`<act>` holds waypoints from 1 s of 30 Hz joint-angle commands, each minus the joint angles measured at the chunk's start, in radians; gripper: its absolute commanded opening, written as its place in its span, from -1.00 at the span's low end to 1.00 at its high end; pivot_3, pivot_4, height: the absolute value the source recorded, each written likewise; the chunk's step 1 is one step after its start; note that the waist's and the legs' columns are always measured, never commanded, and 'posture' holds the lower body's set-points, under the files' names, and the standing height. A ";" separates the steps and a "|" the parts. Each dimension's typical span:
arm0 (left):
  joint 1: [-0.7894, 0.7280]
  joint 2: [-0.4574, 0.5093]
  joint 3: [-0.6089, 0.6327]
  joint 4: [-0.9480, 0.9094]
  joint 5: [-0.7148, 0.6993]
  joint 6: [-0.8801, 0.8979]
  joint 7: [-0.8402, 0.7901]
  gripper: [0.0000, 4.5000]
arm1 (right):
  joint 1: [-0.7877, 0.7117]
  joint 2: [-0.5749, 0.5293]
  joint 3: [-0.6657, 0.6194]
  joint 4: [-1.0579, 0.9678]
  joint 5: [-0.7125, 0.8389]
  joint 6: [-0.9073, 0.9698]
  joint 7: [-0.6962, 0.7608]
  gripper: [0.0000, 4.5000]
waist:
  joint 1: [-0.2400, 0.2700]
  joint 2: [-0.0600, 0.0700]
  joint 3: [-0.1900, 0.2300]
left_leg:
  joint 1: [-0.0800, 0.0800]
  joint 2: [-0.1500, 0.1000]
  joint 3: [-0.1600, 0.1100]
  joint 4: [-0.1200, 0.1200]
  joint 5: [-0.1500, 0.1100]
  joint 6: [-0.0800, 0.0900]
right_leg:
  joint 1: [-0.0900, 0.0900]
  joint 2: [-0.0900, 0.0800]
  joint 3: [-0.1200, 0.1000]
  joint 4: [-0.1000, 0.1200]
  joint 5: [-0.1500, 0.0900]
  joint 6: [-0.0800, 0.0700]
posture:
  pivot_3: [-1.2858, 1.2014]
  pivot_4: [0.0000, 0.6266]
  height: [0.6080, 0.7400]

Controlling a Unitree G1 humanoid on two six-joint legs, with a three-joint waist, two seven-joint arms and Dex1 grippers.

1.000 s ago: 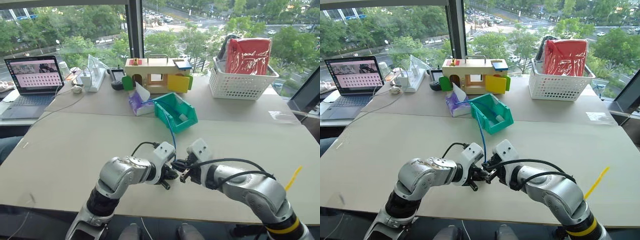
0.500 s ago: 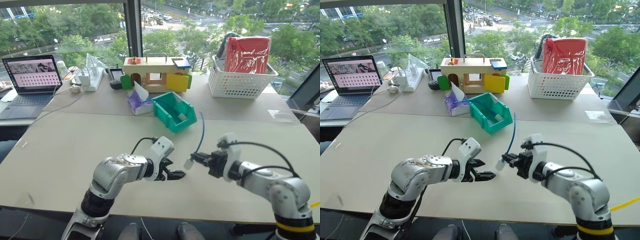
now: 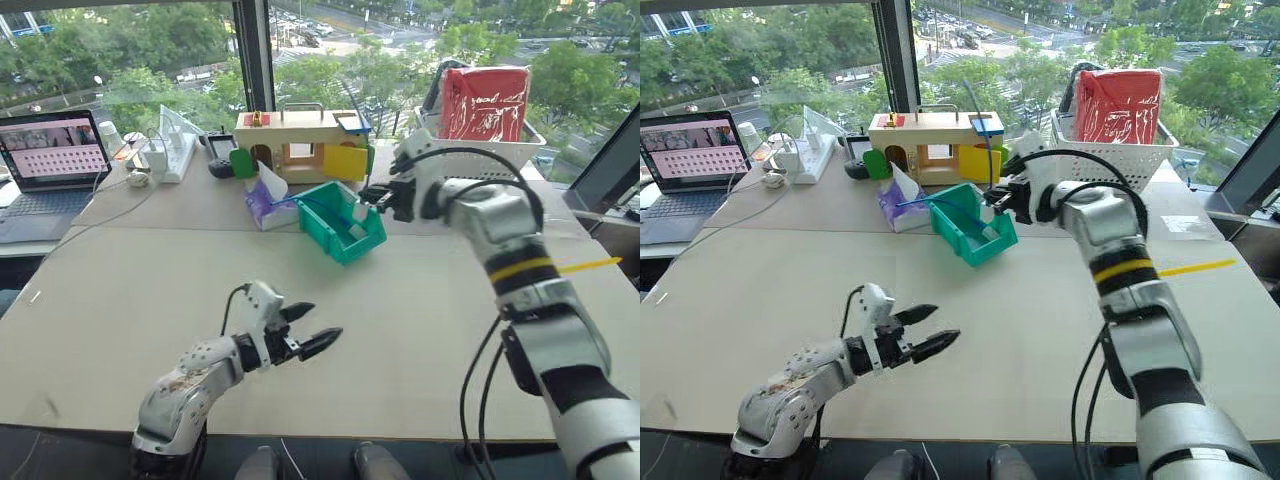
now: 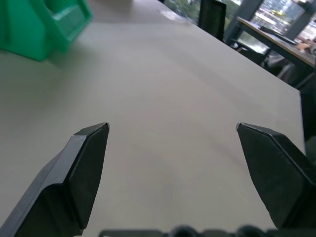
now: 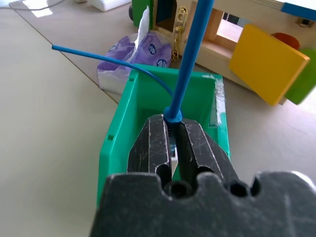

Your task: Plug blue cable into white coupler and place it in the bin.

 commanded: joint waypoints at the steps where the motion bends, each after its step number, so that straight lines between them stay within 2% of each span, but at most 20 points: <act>1: 0.022 -0.013 0.035 -0.006 0.031 -0.127 0.022 1.00 | -0.076 0.041 -0.014 0.250 -0.105 -0.197 0.020 -0.57 | 0.010 0.000 0.000 | 0.000 0.000 0.000 0.000 0.000 0.000 | 0.000 0.000 0.000 0.000 0.000 0.000 | 0.03 -0.52 0.99; 2: 0.028 -0.013 0.037 -0.006 0.037 -0.141 0.029 1.00 | -0.086 0.051 -0.015 0.294 -0.124 -0.223 0.029 -0.47 | 0.013 0.000 0.000 | 0.000 0.000 0.000 0.000 0.000 0.000 | 0.000 -0.001 -0.001 0.000 0.000 0.000 | 0.03 -0.52 0.99; 7: 0.041 -0.025 0.061 -0.012 0.041 -0.203 0.067 1.00 | -0.135 0.085 -0.074 0.413 -0.159 -0.302 0.036 0.29 | 0.011 0.001 0.001 | -0.001 -0.001 0.000 0.000 -0.001 -0.001 | 0.000 -0.003 -0.001 0.000 0.001 0.001 | 0.03 -0.52 0.99; 11: 0.034 -0.026 0.078 0.007 0.044 -0.221 0.085 1.00 | -0.176 0.054 -0.156 0.411 -0.141 -0.309 0.057 0.92 | 0.005 0.002 0.001 | -0.001 0.000 0.000 0.000 -0.001 -0.001 | -0.001 -0.001 -0.001 0.002 0.001 0.000 | 0.03 -0.52 0.99; 12: 0.029 -0.023 0.079 0.015 0.053 -0.232 0.089 1.00 | -0.180 0.034 -0.178 0.397 -0.131 -0.295 0.076 0.98 | 0.005 0.002 0.001 | 0.000 0.000 -0.001 0.000 -0.001 -0.001 | -0.001 -0.001 -0.001 0.002 0.001 0.000 | 0.03 -0.52 0.99; 15: 0.017 -0.008 0.082 0.038 0.090 -0.254 0.110 1.00 | -0.149 -0.025 -0.236 0.302 -0.098 -0.243 0.140 0.98 | 0.009 0.002 0.001 | 0.000 0.000 -0.001 0.000 -0.001 -0.001 | -0.001 -0.001 -0.001 0.002 0.001 0.000 | 0.03 -0.52 0.99; 17: 0.005 0.008 0.086 0.062 0.114 -0.269 0.119 1.00 | -0.046 -0.080 -0.280 0.112 -0.045 -0.170 0.197 0.98 | 0.012 0.002 0.001 | 0.000 0.000 -0.001 0.000 -0.001 -0.001 | 0.000 -0.001 -0.001 0.001 0.001 0.000 | 0.03 -0.52 0.99; 19: -0.019 0.028 0.086 0.099 0.131 -0.284 0.108 1.00 | 0.162 -0.144 -0.333 -0.196 0.033 -0.081 0.240 0.98 | 0.019 0.002 0.001 | 0.000 0.000 -0.002 0.000 -0.001 -0.001 | 0.001 -0.001 -0.002 0.000 0.001 0.000 | 0.03 -0.52 0.99; 21: -0.042 0.052 0.080 0.137 0.154 -0.303 0.094 1.00 | 0.388 -0.180 -0.406 -0.493 0.109 0.004 0.210 0.98 | 0.034 0.002 0.001 | -0.001 -0.001 -0.004 0.000 -0.001 -0.001 | 0.003 -0.001 -0.004 -0.001 0.001 0.001 | 0.03 -0.52 0.99; 23: -0.072 0.059 0.082 0.173 0.149 -0.306 0.082 1.00 | 0.592 -0.182 -0.487 -0.715 0.168 0.078 0.143 0.98 | 0.040 0.003 0.001 | -0.002 -0.001 -0.005 0.000 -0.002 -0.001 | 0.001 -0.001 -0.005 -0.001 0.001 0.001 | 0.03 -0.52 0.99; 26: -0.124 0.061 0.081 0.227 0.131 -0.271 0.072 1.00 | 0.865 -0.145 -0.557 -0.929 0.179 0.107 0.034 0.98 | 0.038 0.004 0.001 | -0.003 -0.001 -0.003 0.000 -0.002 -0.001 | -0.001 -0.002 -0.002 0.001 0.001 0.001 | 0.03 -0.52 0.99; 30: -0.172 0.073 0.048 0.312 0.158 -0.286 0.028 1.00 | 1.050 -0.047 -0.558 -1.045 0.150 0.059 -0.083 0.98 | 0.010 0.004 0.001 | 0.002 0.000 -0.001 0.001 -0.001 -0.001 | 0.002 0.000 -0.001 0.002 -0.001 0.004 | 0.03 -0.52 0.99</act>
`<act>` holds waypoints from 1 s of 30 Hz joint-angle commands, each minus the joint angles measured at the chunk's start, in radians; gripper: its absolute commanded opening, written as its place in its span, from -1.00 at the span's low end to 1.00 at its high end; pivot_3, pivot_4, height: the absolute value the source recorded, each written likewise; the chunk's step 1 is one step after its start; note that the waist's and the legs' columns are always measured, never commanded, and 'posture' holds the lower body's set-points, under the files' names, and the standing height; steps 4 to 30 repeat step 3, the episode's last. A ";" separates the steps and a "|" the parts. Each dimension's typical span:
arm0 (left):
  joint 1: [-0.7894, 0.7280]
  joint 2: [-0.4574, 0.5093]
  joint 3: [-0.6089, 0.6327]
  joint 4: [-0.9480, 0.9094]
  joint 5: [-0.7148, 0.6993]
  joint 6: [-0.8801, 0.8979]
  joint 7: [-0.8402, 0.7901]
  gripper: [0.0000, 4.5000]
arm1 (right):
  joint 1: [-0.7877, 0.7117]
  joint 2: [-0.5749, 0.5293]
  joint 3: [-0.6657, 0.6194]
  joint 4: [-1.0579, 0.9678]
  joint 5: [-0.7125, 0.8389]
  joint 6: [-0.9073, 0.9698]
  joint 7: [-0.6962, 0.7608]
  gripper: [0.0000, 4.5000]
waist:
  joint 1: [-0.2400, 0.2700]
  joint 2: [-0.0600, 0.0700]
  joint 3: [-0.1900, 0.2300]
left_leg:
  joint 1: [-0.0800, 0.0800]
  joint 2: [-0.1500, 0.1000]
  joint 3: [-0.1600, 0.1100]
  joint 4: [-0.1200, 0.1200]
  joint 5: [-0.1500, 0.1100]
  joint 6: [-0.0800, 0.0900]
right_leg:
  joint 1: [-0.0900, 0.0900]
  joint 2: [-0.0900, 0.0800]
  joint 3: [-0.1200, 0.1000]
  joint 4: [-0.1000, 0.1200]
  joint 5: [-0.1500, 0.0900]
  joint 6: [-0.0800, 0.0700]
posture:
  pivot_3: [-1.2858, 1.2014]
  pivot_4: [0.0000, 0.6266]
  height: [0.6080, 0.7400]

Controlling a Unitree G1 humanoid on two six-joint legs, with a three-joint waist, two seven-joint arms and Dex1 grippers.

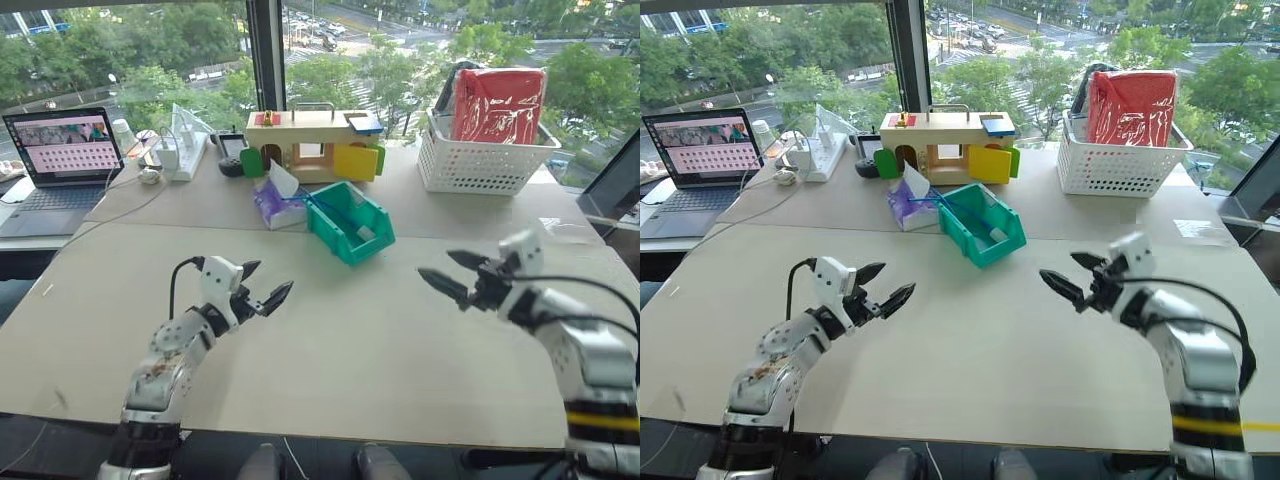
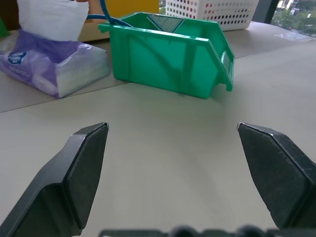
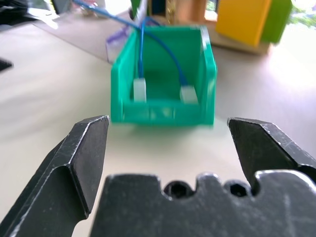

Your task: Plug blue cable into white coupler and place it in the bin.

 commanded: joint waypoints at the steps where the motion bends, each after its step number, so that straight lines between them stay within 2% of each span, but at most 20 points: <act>1: -0.035 0.012 -0.024 0.051 0.019 -0.030 -0.040 1.00 | 0.071 0.053 -0.011 -0.110 -0.023 -0.067 -0.099 0.98 | -0.011 0.000 0.000 | 0.001 0.000 0.001 0.000 0.001 -0.001 | 0.000 0.000 0.000 0.000 -0.002 0.003 | 0.03 -0.52 0.99; 3: -0.055 0.010 -0.021 0.079 0.014 -0.043 -0.057 1.00 | 0.088 0.079 -0.009 -0.107 -0.034 -0.082 -0.137 0.98 | -0.014 0.000 0.000 | 0.004 0.000 0.001 0.000 0.001 -0.001 | 0.002 0.001 0.001 0.000 -0.002 0.004 | 0.03 -0.52 0.99; 30: -0.055 0.010 -0.021 0.079 0.014 -0.043 -0.057 1.00 | 0.088 0.079 -0.009 -0.107 -0.034 -0.082 -0.137 0.98 | -0.014 0.000 0.000 | 0.004 0.000 0.001 0.000 0.001 -0.001 | 0.002 0.001 0.001 0.000 -0.002 0.004 | 0.03 -0.52 0.99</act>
